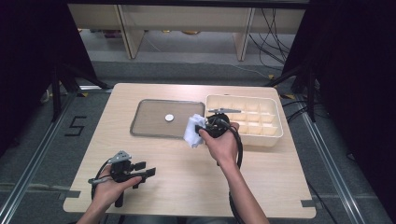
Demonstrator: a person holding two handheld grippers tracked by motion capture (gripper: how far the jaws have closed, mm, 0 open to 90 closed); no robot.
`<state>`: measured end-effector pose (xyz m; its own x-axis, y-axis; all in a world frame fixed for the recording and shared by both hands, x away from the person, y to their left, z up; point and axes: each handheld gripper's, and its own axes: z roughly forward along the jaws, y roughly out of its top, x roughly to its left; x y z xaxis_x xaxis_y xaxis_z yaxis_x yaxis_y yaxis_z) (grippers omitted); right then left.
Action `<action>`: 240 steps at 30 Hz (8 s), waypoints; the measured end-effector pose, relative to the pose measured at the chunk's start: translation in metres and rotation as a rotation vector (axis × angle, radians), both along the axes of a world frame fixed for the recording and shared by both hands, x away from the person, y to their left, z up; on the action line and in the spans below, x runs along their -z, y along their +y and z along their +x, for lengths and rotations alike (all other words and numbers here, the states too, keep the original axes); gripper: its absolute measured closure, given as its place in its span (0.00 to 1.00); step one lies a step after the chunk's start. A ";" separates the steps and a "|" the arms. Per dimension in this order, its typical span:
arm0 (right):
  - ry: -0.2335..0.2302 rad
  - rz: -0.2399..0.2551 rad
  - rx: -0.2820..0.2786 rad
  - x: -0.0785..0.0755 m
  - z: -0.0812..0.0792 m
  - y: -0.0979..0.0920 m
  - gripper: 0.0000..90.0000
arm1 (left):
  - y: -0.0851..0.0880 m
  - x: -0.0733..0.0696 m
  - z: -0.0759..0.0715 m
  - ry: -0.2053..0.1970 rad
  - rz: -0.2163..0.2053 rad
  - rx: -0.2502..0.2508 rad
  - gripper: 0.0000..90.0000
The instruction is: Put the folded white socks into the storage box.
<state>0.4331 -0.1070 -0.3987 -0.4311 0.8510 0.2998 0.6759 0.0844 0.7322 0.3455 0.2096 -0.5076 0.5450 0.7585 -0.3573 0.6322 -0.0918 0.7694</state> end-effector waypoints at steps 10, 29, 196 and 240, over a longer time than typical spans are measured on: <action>-0.029 -0.016 0.014 -0.003 0.005 -0.008 0.77 | 0.000 0.000 0.000 -0.002 -0.004 0.002 0.45; -0.043 -0.018 0.065 -0.008 0.013 -0.018 0.77 | -0.002 0.000 0.000 -0.001 -0.004 0.006 0.45; 0.082 -0.514 0.063 0.043 0.081 -0.003 0.75 | -0.014 0.003 -0.002 -0.004 0.006 0.056 0.45; 0.226 -0.523 0.016 0.045 0.090 0.000 0.77 | -0.012 0.003 -0.002 -0.007 0.006 0.051 0.45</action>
